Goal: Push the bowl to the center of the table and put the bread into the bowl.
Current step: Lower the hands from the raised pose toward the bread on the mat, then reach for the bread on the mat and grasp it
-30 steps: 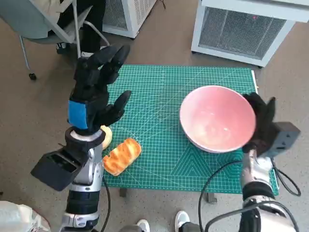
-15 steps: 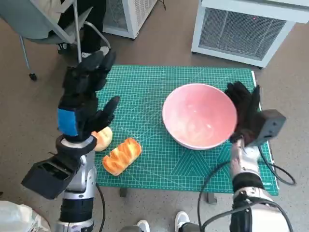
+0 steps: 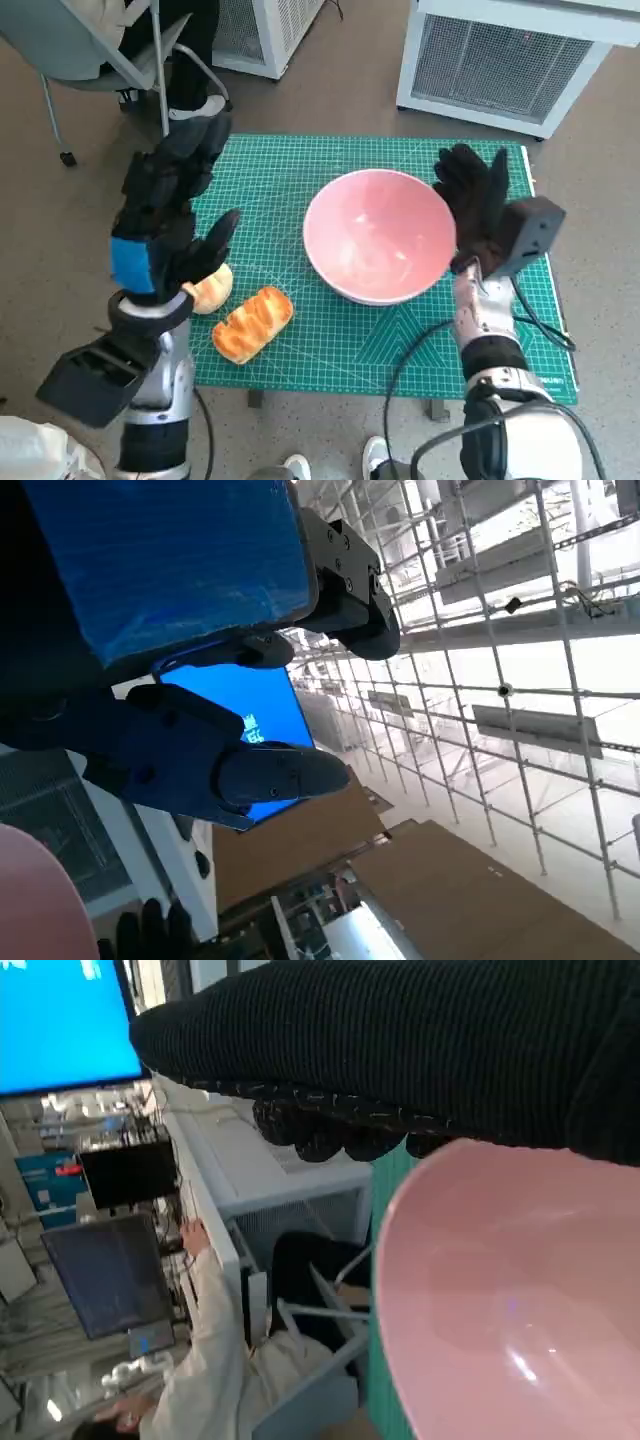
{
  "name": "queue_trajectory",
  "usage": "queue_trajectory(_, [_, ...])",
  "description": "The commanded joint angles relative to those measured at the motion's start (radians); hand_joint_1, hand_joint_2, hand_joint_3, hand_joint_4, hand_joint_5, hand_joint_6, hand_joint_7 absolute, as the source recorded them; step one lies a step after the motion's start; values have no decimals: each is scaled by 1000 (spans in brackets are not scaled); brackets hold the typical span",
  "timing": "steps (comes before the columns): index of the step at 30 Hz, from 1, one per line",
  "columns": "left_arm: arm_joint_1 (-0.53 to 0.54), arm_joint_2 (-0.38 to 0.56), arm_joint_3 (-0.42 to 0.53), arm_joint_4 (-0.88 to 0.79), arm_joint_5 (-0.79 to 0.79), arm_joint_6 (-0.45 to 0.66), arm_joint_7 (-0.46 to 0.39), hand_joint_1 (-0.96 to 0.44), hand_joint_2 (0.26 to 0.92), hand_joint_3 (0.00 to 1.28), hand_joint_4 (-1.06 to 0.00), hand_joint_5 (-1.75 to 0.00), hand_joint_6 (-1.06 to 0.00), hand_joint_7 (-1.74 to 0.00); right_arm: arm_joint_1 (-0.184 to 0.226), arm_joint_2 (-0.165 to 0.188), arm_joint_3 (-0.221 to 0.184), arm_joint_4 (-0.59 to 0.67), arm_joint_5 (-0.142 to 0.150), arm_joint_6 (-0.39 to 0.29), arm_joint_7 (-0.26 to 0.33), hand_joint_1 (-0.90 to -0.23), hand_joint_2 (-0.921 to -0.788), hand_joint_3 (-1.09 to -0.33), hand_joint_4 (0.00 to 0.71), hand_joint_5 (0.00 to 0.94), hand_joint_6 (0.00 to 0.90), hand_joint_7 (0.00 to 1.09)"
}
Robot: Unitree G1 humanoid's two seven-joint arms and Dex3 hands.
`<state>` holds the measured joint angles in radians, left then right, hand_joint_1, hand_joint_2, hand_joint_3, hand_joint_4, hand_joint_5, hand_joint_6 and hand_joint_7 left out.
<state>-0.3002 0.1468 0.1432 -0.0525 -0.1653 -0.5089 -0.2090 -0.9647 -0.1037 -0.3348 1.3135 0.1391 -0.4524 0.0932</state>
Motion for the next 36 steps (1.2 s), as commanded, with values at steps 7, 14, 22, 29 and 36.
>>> queue_trajectory(7, [217, 185, 65, -286, 206, 246, -23, -495, 921, 318, -440, 0, -333, -275, 3, -52, 6, -23, -17, -80, 29, -525, -921, -872, 200, 1, 170, 212])
queue_trajectory(14, [353, 293, 82, -494, 384, 495, -81, -569, 921, 333, -399, 0, -319, -172, 24, -75, 22, -90, -18, -288, 97, -532, -921, -872, 204, 3, 158, 207])
queue_trajectory(22, [449, 356, 15, -631, 547, 710, -176, -599, 921, 318, -391, 0, -366, -105, 55, -71, 30, -218, 38, -511, 231, -546, -921, -850, 227, 12, 167, 219])
queue_trajectory(29, [488, 382, -92, -687, 730, 811, -232, -618, 921, 315, -383, 0, -371, -78, 117, -69, 69, -376, 56, -626, 278, -567, -921, -819, 247, 11, 162, 281])
queue_trajectory(36, [491, 348, -187, -650, 838, 828, -215, -633, 921, 319, -383, 0, -377, -62, 167, -69, 106, -495, 114, -635, 329, -593, -921, -795, 252, 2, 52, 499])
